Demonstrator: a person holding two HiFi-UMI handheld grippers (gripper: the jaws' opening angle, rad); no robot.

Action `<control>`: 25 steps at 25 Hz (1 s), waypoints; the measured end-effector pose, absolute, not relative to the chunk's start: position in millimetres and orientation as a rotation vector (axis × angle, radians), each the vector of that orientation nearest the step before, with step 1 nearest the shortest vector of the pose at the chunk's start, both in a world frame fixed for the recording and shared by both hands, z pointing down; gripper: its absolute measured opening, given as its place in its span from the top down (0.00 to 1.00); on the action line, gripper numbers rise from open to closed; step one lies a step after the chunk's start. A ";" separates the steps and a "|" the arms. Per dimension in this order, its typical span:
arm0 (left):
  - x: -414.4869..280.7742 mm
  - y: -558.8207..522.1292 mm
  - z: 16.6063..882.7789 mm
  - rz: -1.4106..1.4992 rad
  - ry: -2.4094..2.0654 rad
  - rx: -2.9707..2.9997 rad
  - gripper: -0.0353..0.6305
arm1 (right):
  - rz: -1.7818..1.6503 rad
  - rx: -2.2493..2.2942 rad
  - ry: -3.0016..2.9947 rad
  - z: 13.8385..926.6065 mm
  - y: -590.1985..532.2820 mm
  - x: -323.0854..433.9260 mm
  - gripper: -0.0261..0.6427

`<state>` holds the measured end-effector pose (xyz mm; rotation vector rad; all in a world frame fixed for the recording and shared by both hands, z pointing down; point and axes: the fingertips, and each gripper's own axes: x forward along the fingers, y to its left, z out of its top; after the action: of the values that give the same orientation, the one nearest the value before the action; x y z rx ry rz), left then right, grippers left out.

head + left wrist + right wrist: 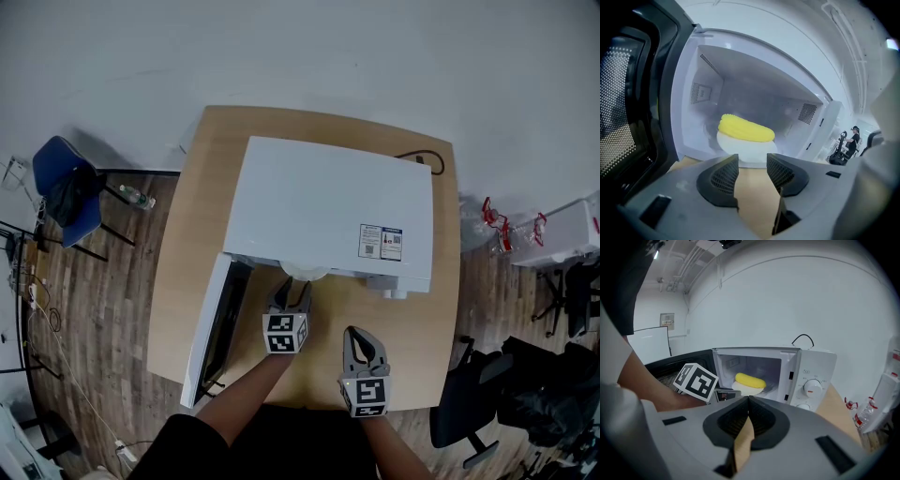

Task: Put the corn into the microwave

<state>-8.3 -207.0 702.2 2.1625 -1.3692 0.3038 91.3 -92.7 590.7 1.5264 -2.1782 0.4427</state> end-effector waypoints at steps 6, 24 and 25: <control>-4.8 -223.3 702.2 0.318 -1.388 2.156 0.66 | 0.453 1.530 -2.170 594.5 -99.7 100.8 0.87; -3.9 -249.0 704.9 0.347 -1.454 2.140 0.67 | 0.420 1.524 -2.170 591.9 -111.8 112.7 0.87; -4.2 -246.8 704.3 0.337 -1.453 2.134 0.67 | 0.421 1.526 -2.170 591.6 -111.2 112.8 0.87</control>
<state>-4.2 -246.8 704.3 2.1340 -1.4528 0.3373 112.8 -111.2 591.6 1.5255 -2.1700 0.4207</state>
